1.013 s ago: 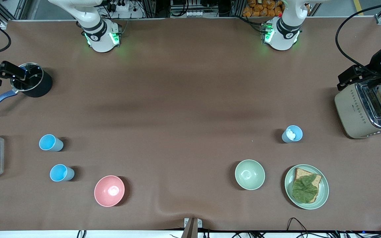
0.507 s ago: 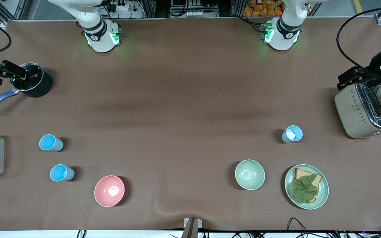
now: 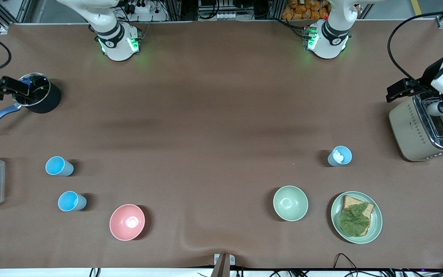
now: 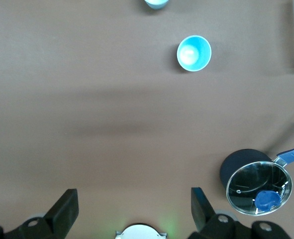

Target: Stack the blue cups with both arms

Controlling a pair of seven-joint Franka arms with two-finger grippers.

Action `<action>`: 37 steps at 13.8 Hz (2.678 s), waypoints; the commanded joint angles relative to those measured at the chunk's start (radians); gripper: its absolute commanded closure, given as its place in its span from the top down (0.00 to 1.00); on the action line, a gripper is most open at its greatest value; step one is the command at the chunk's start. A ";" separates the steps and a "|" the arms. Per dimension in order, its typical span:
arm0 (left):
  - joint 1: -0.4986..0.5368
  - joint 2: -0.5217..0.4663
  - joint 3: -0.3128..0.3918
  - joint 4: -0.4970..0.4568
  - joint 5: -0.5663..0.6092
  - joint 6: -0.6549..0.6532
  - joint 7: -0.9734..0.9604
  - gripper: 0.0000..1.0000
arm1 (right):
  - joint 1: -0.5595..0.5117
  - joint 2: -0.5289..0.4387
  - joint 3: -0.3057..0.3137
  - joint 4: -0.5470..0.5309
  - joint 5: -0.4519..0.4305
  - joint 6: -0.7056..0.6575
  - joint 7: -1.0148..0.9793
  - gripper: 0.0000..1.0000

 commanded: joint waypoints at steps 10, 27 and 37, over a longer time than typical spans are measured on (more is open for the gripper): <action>0.111 0.079 -0.001 -0.401 -0.001 0.526 0.075 1.00 | -0.021 0.368 0.009 0.004 -0.004 0.198 -0.085 1.00; 0.111 0.345 -0.071 -0.414 -0.004 0.855 0.020 1.00 | -0.159 0.626 0.009 0.056 -0.073 0.631 -0.595 1.00; 0.117 0.411 -0.104 -0.421 -0.007 0.924 0.020 0.00 | -0.152 0.652 0.012 0.044 0.011 0.660 -0.606 0.00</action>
